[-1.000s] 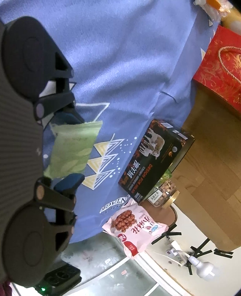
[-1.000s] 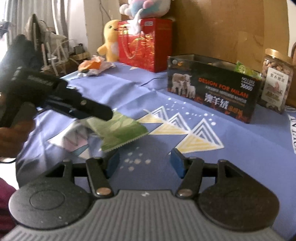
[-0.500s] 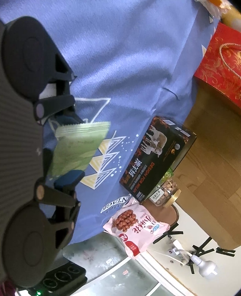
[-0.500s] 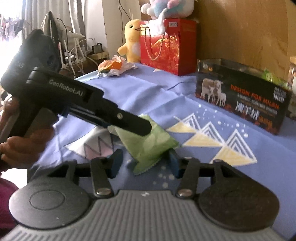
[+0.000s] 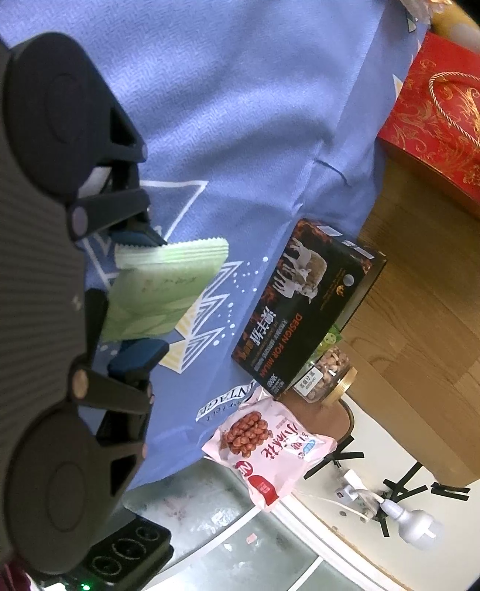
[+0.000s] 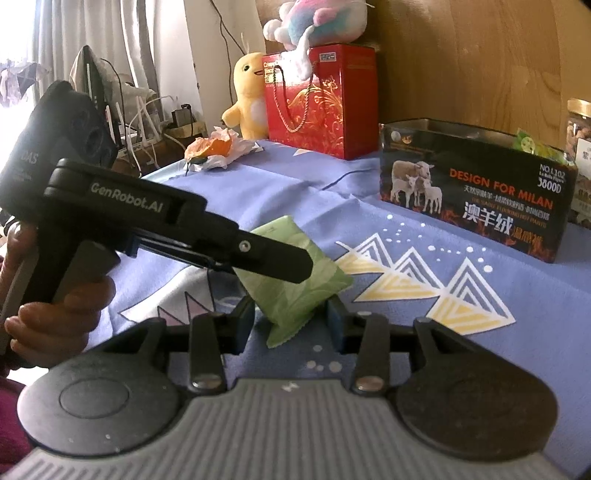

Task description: Organize snacks

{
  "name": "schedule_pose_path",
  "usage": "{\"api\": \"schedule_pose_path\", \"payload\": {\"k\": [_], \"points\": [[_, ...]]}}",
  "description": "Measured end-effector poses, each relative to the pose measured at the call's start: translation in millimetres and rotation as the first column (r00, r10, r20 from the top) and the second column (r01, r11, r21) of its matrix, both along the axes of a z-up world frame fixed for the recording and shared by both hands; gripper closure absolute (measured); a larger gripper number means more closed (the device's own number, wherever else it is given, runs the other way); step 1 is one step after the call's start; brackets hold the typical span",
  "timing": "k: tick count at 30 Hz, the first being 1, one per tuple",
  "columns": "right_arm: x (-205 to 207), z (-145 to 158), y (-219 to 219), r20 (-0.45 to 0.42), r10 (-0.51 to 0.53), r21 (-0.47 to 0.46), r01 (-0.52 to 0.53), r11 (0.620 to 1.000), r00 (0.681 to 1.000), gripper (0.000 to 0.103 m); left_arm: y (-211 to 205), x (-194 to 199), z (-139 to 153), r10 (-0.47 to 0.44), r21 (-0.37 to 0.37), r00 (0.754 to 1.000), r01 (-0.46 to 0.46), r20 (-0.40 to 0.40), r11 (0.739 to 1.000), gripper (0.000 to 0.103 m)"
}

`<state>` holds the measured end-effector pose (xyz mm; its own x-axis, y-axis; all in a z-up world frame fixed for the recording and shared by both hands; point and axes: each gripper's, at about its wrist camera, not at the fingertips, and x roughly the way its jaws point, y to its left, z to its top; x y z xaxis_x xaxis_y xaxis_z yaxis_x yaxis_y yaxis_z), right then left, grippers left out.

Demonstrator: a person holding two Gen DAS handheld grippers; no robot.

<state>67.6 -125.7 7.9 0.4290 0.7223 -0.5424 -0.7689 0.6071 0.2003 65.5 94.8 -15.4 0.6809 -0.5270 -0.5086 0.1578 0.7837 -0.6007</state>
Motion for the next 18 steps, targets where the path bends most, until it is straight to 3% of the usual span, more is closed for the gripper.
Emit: {"api": "schedule_pose_path", "payload": {"k": [18], "points": [[-1.7, 8.7, -9.8, 0.044, -0.066, 0.065, 0.063, 0.996, 0.997, 0.059, -9.4, 8.8, 12.3, -0.035, 0.015, 0.999, 0.034, 0.012, 0.999, 0.053]]}}
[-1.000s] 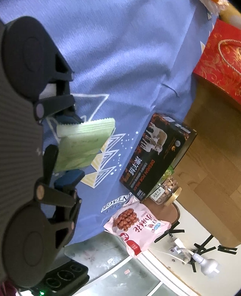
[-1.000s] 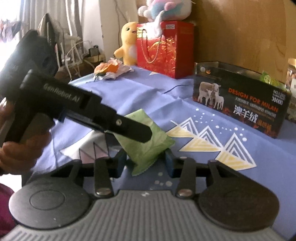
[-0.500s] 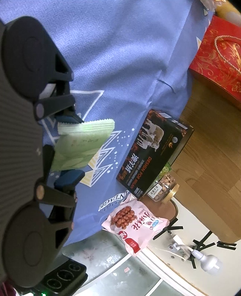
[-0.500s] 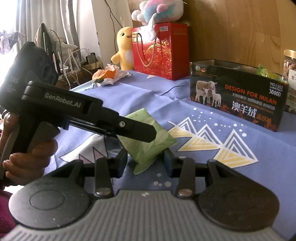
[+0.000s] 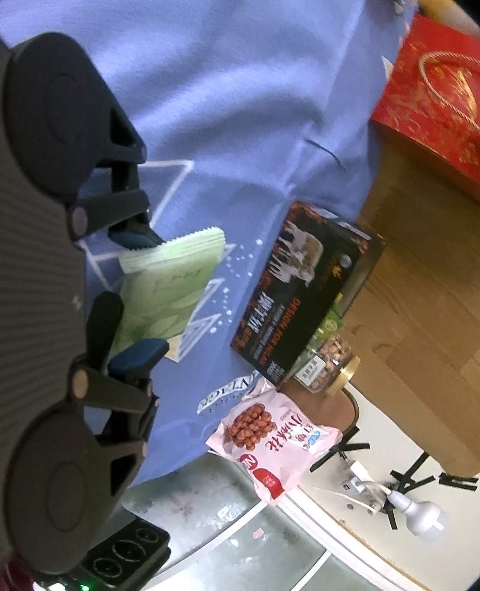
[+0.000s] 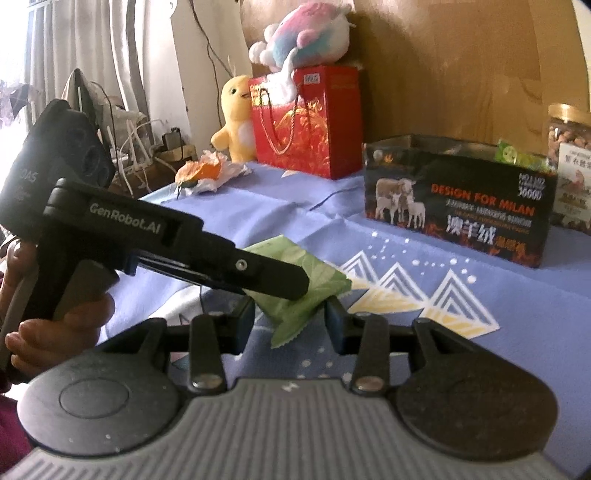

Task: Organize snacks
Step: 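Carry the pale green packet into the black tin box and release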

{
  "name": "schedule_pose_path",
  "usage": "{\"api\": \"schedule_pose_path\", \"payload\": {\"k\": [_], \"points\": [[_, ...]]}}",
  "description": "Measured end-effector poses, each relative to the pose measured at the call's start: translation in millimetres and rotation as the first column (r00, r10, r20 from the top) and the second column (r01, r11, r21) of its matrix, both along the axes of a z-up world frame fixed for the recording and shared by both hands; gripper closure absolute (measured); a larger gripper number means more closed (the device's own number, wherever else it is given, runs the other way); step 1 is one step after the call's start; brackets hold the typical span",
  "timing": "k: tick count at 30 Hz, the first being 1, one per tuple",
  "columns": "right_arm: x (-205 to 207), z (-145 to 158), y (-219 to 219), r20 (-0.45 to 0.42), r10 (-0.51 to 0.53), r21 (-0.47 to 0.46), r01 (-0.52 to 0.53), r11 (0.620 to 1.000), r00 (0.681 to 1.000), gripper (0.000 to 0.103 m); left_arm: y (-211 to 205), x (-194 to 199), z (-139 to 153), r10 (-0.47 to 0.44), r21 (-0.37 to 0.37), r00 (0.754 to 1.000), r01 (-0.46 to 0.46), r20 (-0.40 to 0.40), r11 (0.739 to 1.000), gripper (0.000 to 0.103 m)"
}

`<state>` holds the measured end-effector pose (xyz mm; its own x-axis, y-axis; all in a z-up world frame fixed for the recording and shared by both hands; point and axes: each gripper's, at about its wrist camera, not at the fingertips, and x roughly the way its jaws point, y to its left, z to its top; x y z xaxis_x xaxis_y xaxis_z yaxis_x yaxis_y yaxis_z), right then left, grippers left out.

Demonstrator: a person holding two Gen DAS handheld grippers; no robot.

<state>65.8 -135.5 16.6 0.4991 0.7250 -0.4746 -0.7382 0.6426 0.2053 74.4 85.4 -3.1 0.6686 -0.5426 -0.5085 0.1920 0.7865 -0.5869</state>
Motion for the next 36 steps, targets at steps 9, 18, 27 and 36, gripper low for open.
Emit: {"api": "schedule_pose_path", "payload": {"k": [9, 18, 27, 36], "points": [[21.4, 25.2, -7.2, 0.153, -0.071, 0.009, 0.071, 0.997, 0.986, 0.059, -15.5, 39.0, 42.5, -0.036, 0.049, 0.993, 0.031, 0.108, 0.998, 0.053], [64.1, 22.4, -6.9, 0.270, -0.195, -0.007, 0.205, 0.979, 0.943, 0.059, -41.4, 114.1, 66.1, -0.074, 0.093, 0.985, 0.060, 0.154, 0.994, 0.053], [119.9, 43.3, -26.0, 0.075, -0.303, 0.127, 0.292, 0.948, 0.950, 0.059, -55.0, 148.2, 71.2, -0.114, 0.119, 0.981, 0.096, 0.157, 0.988, 0.054], [166.5, 43.5, 2.4, 0.031, -0.326, 0.019, 0.326, 0.945, 0.945, 0.057, -29.2, 180.3, 65.3, 0.048, 0.187, 0.993, -0.067, 0.104, 0.980, 0.043]]}}
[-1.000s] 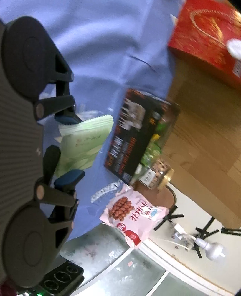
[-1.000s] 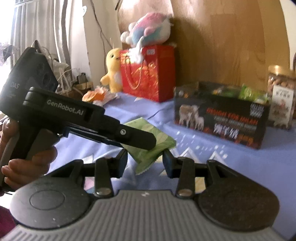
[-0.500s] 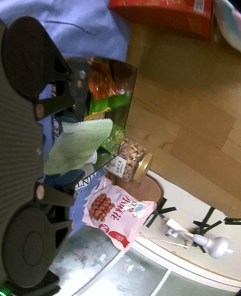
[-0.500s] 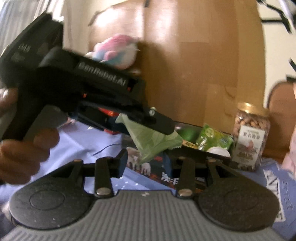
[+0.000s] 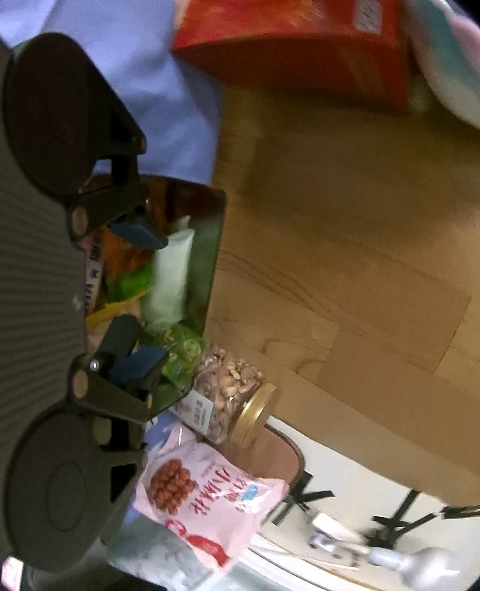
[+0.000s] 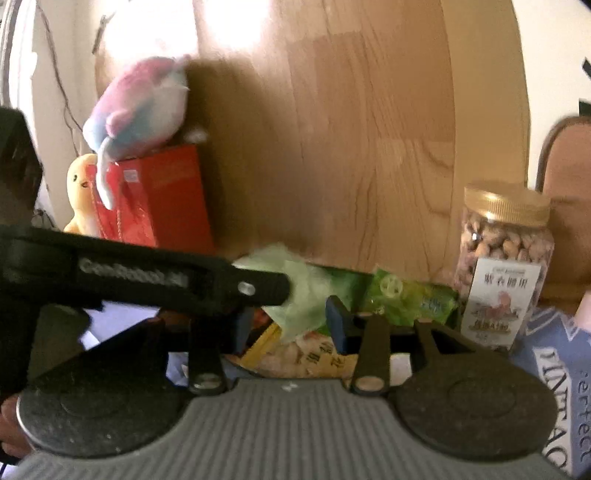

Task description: Organize snacks

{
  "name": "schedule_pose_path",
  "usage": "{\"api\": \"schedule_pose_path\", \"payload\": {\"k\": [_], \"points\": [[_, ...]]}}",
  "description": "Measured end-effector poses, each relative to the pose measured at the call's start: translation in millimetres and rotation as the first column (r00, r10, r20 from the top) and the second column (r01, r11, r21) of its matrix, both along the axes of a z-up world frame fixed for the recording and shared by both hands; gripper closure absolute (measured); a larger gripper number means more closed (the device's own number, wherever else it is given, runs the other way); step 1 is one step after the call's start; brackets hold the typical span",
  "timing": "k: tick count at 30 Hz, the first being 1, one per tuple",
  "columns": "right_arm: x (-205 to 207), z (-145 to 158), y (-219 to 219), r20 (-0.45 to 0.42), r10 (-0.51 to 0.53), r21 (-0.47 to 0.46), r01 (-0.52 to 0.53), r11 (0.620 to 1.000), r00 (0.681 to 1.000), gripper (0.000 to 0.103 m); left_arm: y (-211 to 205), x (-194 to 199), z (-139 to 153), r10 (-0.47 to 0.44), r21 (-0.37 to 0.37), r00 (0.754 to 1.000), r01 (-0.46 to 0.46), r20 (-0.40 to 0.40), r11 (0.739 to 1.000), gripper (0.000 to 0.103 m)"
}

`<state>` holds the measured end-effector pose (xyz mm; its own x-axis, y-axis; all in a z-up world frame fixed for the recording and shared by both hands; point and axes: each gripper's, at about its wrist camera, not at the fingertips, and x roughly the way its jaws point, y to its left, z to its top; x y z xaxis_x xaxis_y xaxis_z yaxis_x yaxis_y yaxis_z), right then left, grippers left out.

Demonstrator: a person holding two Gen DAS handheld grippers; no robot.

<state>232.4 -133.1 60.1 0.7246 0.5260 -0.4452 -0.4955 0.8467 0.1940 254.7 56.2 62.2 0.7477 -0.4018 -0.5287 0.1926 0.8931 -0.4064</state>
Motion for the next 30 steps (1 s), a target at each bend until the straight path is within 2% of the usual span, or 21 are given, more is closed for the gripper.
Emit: {"api": "schedule_pose_path", "payload": {"k": [4, 6, 7, 8, 11, 16, 18, 19, 20, 21, 22, 25, 27, 30], "points": [[-29.2, -7.9, -10.9, 0.038, -0.037, 0.036, 0.036, 0.999, 0.999, 0.057, 10.9, -29.2, -2.7, 0.020, 0.002, 0.999, -0.020, 0.029, 1.000, 0.043], [-43.0, -10.3, -20.3, 0.032, -0.059, 0.083, 0.056, 0.995, 0.998, 0.056, 16.1, -45.0, -1.8, 0.033, -0.014, 0.998, -0.032, 0.053, 0.999, 0.043], [-52.7, -9.4, -26.0, 0.045, -0.083, 0.111, 0.078, 0.991, 0.996, 0.055, 16.3, -53.9, 1.0, 0.044, -0.007, 0.997, -0.043, 0.063, 0.999, 0.043], [-60.7, -7.9, -30.0, 0.045, -0.100, 0.126, 0.093, 0.988, 0.994, 0.048, 16.7, -62.3, 2.6, 0.047, -0.012, 0.997, -0.047, 0.064, 0.999, 0.043], [-81.1, -4.1, -42.6, 0.046, -0.129, 0.191, 0.118, 0.974, 0.991, 0.045, 15.9, -86.0, 4.7, 0.049, -0.029, 0.996, -0.047, 0.076, 0.998, 0.043], [-103.7, -9.9, -51.0, -0.023, -0.148, 0.216, 0.149, 0.965, 0.989, 0.035, 0.6, -120.0, -3.6, 0.094, 0.078, 0.994, -0.098, 0.057, 0.992, 0.041], [-108.5, -17.9, -53.0, -0.082, -0.173, 0.208, 0.186, 0.960, 0.982, 0.032, -8.0, -131.0, -9.5, 0.115, 0.150, 0.993, -0.119, 0.038, 0.981, 0.037], [-111.6, -22.4, -53.5, -0.106, -0.187, 0.211, 0.206, 0.956, 0.977, 0.030, -12.1, -136.2, -13.1, 0.129, 0.186, 0.991, -0.132, 0.028, 0.974, 0.031], [-114.4, -27.4, -55.6, -0.133, -0.206, 0.220, 0.231, 0.948, 0.970, 0.023, -15.6, -141.9, -16.7, 0.140, 0.209, 0.990, -0.142, 0.021, 0.967, 0.026], [-117.7, -32.1, -57.9, -0.155, -0.227, 0.231, 0.258, 0.938, 0.962, 0.018, -18.0, -146.4, -20.0, 0.150, 0.220, 0.989, -0.150, 0.017, 0.964, 0.020], [-120.7, -36.2, -60.1, -0.174, -0.242, 0.239, 0.280, 0.930, 0.954, 0.016, -19.5, -150.4, -23.2, 0.160, 0.225, 0.987, -0.158, 0.012, 0.961, 0.016], [-128.7, -46.8, -62.7, -0.235, -0.253, 0.227, 0.307, 0.924, 0.938, 0.016, -24.2, -157.7, -30.4, 0.181, 0.249, 0.983, -0.175, -0.002, 0.952, 0.013], [-137.3, -52.5, -62.3, -0.234, -0.270, 0.218, 0.321, 0.922, 0.934, 0.016, -26.3, -161.6, -33.0, 0.204, 0.270, 0.979, -0.195, -0.003, 0.943, 0.012], [-146.2, -53.6, -59.0, -0.202, -0.285, 0.205, 0.325, 0.923, 0.937, 0.015, -27.3, -168.4, -34.3, 0.252, 0.292, 0.968, -0.246, 0.016, 0.924, 0.000]]}}
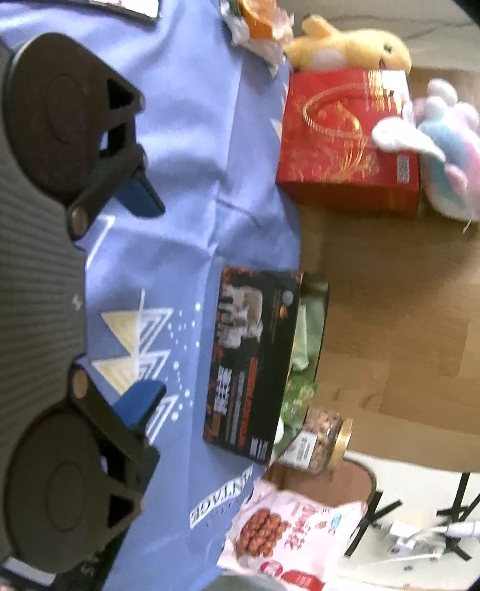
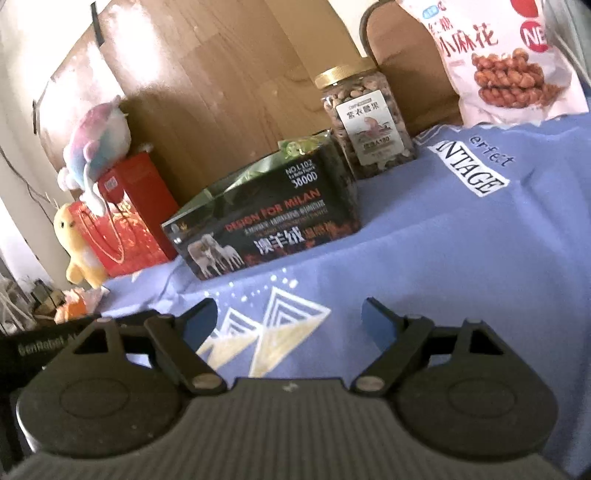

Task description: Organize snacks

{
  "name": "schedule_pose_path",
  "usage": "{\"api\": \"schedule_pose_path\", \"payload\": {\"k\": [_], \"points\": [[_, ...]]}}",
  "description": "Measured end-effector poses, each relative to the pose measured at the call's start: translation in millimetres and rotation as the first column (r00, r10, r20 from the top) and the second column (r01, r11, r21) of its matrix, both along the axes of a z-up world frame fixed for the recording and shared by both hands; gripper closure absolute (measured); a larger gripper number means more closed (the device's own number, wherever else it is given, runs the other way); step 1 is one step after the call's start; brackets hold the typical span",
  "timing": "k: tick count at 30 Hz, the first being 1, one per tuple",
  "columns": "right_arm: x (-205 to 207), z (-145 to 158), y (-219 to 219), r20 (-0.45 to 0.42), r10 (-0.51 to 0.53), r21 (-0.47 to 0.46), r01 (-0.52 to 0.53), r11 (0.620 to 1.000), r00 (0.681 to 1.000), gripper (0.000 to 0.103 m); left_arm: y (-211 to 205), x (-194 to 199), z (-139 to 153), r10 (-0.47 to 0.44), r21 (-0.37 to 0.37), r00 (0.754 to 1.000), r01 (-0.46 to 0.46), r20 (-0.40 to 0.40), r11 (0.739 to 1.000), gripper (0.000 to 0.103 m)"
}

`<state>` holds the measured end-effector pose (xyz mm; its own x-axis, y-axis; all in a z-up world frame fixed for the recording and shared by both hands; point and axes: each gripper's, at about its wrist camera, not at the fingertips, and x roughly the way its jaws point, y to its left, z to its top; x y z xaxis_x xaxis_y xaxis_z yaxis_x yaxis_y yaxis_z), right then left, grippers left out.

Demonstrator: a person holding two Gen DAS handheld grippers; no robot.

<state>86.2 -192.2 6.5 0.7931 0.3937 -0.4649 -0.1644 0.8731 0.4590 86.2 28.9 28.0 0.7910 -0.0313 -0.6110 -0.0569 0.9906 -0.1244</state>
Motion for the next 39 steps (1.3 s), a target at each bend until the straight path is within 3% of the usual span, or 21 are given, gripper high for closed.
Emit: {"api": "schedule_pose_path", "payload": {"k": [2, 9, 25, 34, 39], "points": [[-5.5, 1.3, 0.0, 0.035, -0.003, -0.002, 0.003, 1.000, 0.999, 0.010, 1.3, -3.6, -1.0, 0.021, 0.008, 1.000, -0.021, 0.009, 1.000, 0.000], [-14.0, 2.9, 4.8, 0.102, 0.028, -0.040, -0.025, 0.999, 0.994, 0.008, -3.1, -6.6, -7.0, 0.060, 0.066, 0.998, -0.060, 0.008, 0.996, 0.000], [-10.4, 0.3, 1.1, 0.071, 0.058, 0.006, -0.058, 0.998, 0.996, 0.008, -6.7, -6.7, -15.4, 0.113, 0.139, 0.992, -0.119, 0.049, 0.983, 0.000], [-9.3, -0.3, 0.9, 0.066, 0.065, 0.012, -0.066, 0.998, 0.996, 0.008, -5.0, -4.4, -28.0, 0.078, 0.119, 0.995, -0.084, 0.055, 0.989, 0.000], [-9.4, -0.5, 1.4, 0.063, 0.066, 0.013, -0.066, 0.998, 0.996, 0.008, -1.0, -1.7, -33.9, 0.070, 0.079, 0.997, -0.072, 0.020, 0.994, 0.000]]}}
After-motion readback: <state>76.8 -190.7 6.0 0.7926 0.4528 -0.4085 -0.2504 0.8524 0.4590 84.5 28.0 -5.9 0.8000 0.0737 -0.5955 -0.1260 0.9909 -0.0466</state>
